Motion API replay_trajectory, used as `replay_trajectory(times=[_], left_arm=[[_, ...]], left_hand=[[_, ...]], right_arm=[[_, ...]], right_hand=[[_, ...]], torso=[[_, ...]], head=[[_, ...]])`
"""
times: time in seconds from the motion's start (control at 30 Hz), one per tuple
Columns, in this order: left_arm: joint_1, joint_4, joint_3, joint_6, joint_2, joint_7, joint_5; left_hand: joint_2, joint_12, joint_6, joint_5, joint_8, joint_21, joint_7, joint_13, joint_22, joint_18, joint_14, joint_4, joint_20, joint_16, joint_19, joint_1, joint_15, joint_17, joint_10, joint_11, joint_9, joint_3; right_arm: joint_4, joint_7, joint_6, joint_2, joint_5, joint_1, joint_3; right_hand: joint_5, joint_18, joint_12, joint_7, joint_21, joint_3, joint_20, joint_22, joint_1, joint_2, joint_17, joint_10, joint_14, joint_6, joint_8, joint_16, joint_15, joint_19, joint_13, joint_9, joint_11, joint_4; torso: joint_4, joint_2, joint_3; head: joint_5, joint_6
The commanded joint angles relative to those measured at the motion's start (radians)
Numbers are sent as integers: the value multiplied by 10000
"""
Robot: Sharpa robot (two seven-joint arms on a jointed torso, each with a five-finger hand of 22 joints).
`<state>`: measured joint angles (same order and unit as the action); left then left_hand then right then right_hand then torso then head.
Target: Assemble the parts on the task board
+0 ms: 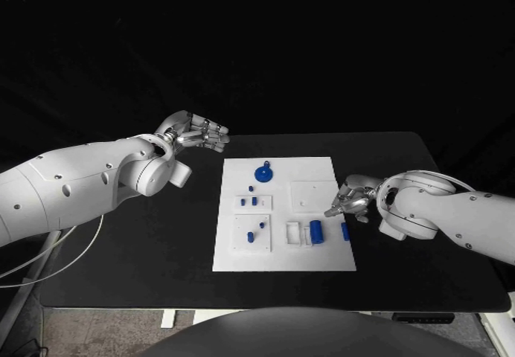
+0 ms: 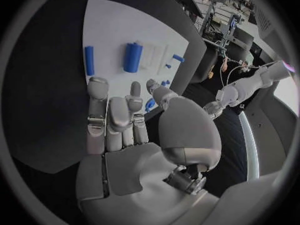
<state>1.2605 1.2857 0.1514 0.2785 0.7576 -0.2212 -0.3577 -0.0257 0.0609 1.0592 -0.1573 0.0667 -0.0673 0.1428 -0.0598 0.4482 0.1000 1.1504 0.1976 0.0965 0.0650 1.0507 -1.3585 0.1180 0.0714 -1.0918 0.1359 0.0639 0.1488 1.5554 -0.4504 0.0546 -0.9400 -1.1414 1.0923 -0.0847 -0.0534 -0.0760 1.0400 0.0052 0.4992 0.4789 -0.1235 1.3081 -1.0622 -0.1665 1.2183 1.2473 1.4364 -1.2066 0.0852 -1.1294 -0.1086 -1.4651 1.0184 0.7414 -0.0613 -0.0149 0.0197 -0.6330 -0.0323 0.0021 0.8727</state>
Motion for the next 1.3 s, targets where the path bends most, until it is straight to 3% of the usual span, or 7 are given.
replay_trajectory(times=[0.03,0.13,0.33,0.67,0.83,1.03,1.3], left_arm=[[-19,-2,4,-191,-38,-48,60],[-34,-8,10,-213,-51,-45,62],[-48,-7,16,-250,-56,-29,64],[-53,16,20,-304,-30,8,65],[-54,30,22,-318,-12,21,65],[-54,66,23,-324,14,31,65],[-53,95,23,-330,52,54,65]], left_hand=[[-77,-25,-19,57,-35,-20,-16,8,-49,14,11,-85,18,-37,54,63,-3,11,1,9,2,25],[-77,-25,-19,57,-35,-20,-16,8,-49,14,11,-85,18,-37,54,63,-3,11,1,9,2,25],[-77,-25,-33,56,-36,-23,-11,8,-134,15,4,-125,23,-38,74,73,2,14,4,12,1,38],[-54,-27,-89,60,-36,-24,-3,8,-413,11,-9,-236,34,-37,122,76,8,18,20,17,1,48],[-54,-27,-89,60,-36,-24,-3,8,-413,11,-9,-236,34,-37,122,76,8,18,20,17,1,48],[-50,-25,-93,63,-35,-27,0,7,-488,9,-14,-269,35,-37,138,78,11,19,29,19,2,51],[-49,-25,-97,60,-37,-27,2,7,-525,9,-13,-287,35,-37,145,79,12,19,27,20,1,51]], right_arm=[[46,-1202,-591,3,553,-15,-76],[64,-1442,-425,64,594,-75,-159],[-1,-1827,-198,276,433,-226,-256],[-219,-1935,362,775,295,-560,-346],[-372,-1991,352,1009,318,-678,-368],[-557,-2033,478,1258,270,-820,-430],[-651,-1996,718,1456,181,-887,-451]], right_hand=[[17,83,-60,-80,25,126,-48,477,178,9,73,32,93,7,-103,60,-9,-166,49,508,-19,42],[41,95,-100,-73,83,365,-64,490,455,-46,146,54,124,52,-192,95,-17,-192,97,791,-19,154],[53,114,-134,-24,145,415,-84,504,1096,-302,204,67,145,80,-185,108,-20,-218,127,941,-1,459],[52,91,-161,174,152,-43,-34,507,1849,-715,258,9,138,577,-218,158,61,-230,195,813,133,1116],[49,37,-227,235,87,-744,23,513,1432,-825,375,-71,131,769,-199,253,105,-224,305,703,185,2209],[51,30,-229,239,104,-682,31,526,1291,-782,450,-52,160,780,-204,248,107,-240,364,677,187,2180],[52,31,-171,248,228,91,30,559,1229,-444,538,31,208,790,-208,233,111,-271,476,474,184,1797]], torso=[[-46,42,-42],[-53,43,-51],[-22,23,-11],[-15,5,7],[-27,2,20],[-22,-11,27],[-18,-13,36]], head=[[-53,-1],[-50,-1],[-108,-1],[-84,-1],[-43,-1],[-5,-1],[6,-1]])
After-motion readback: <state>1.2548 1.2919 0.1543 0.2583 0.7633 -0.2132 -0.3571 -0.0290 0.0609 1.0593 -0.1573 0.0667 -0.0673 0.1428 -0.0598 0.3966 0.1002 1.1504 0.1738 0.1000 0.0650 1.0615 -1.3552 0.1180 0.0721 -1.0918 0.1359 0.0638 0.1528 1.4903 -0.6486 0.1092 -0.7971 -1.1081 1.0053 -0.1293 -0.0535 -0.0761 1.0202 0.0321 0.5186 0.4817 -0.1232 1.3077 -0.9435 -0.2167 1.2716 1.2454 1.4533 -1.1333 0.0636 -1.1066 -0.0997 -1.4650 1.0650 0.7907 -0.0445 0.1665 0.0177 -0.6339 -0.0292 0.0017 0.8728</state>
